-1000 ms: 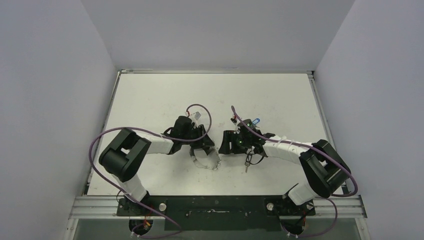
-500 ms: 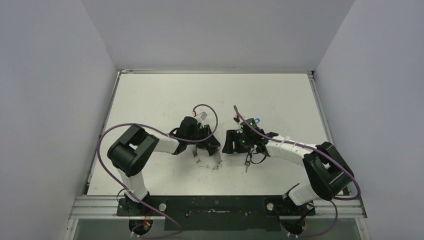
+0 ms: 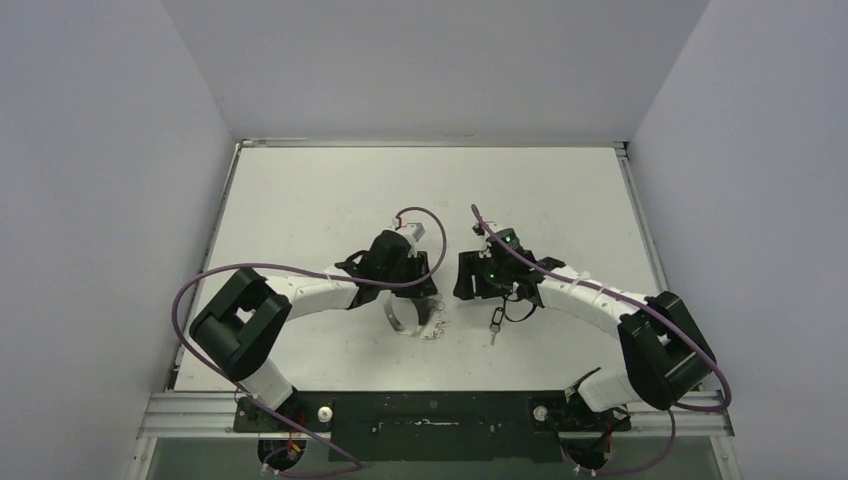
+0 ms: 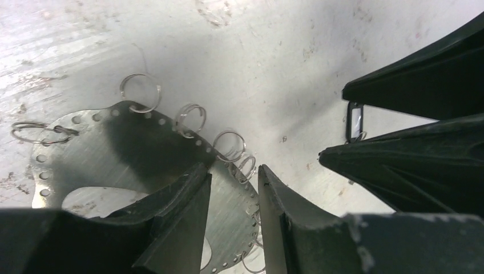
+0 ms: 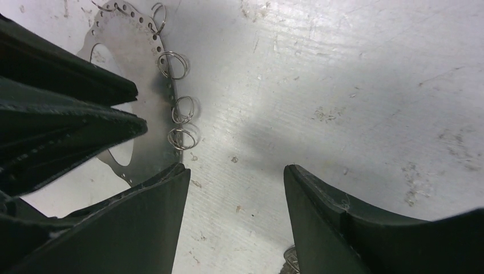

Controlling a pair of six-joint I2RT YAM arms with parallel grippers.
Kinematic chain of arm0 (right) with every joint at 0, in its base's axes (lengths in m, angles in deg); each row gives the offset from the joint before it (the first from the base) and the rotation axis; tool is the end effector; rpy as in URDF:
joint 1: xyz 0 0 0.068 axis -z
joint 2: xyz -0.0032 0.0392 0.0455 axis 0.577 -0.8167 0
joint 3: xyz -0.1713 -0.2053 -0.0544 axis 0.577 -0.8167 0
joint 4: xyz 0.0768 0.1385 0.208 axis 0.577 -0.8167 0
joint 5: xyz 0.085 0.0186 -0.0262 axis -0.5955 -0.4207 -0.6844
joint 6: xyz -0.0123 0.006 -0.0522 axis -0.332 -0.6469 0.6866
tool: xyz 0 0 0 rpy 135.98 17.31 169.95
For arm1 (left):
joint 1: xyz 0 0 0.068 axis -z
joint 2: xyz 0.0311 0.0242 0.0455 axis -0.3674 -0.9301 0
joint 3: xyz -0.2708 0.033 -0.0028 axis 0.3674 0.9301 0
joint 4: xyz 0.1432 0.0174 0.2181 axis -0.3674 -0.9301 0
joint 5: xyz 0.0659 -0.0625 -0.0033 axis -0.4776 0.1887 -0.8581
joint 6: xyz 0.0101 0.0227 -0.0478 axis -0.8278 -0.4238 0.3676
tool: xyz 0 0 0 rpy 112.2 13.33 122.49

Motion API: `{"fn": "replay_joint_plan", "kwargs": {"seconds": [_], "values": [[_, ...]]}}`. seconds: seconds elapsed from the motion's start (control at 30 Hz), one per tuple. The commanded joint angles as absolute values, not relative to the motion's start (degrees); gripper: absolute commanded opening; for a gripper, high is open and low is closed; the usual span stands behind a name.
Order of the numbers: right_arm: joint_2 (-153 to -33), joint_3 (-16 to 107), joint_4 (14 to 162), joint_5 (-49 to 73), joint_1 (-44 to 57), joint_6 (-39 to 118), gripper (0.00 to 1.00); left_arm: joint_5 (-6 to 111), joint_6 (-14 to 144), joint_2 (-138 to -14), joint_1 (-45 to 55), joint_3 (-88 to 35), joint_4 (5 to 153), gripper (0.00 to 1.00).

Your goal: Put the keys on the keyring

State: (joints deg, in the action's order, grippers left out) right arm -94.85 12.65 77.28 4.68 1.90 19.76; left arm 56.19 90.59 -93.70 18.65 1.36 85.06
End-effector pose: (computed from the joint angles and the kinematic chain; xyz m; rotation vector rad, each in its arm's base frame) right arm 0.2290 0.1617 0.1773 -0.2761 2.5779 0.7429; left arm 0.2416 -0.2138 0.1603 0.1717 2.4445 -0.9008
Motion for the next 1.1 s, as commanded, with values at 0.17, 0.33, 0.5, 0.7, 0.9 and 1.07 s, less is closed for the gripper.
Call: {"fn": "replay_joint_plan", "kwargs": {"seconds": [0.17,0.33,0.5,0.7,0.9,1.07], "values": [[-84.76,12.32,73.08,12.37,4.63,19.11,0.62,36.60,78.89,-99.81,28.58,-15.44,64.10,0.39],[-78.47,8.88,71.36,14.30,8.70,16.00,0.63,32.15,76.80,-104.79,31.23,-20.92,60.02,0.40],[-72.37,4.81,71.13,13.06,14.24,13.74,0.63,29.96,75.91,-108.22,32.78,-24.15,58.60,0.40],[-71.02,4.17,70.61,9.46,17.15,14.36,0.64,27.99,75.99,-109.71,33.37,-24.89,57.07,0.40],[-71.80,4.03,71.74,7.67,17.71,14.47,0.65,26.43,76.15,-108.88,33.55,-23.76,56.25,0.36],[-72.35,3.80,72.71,6.21,17.78,14.47,0.66,24.81,76.09,-106.70,33.64,-23.00,55.91,0.35]]}}
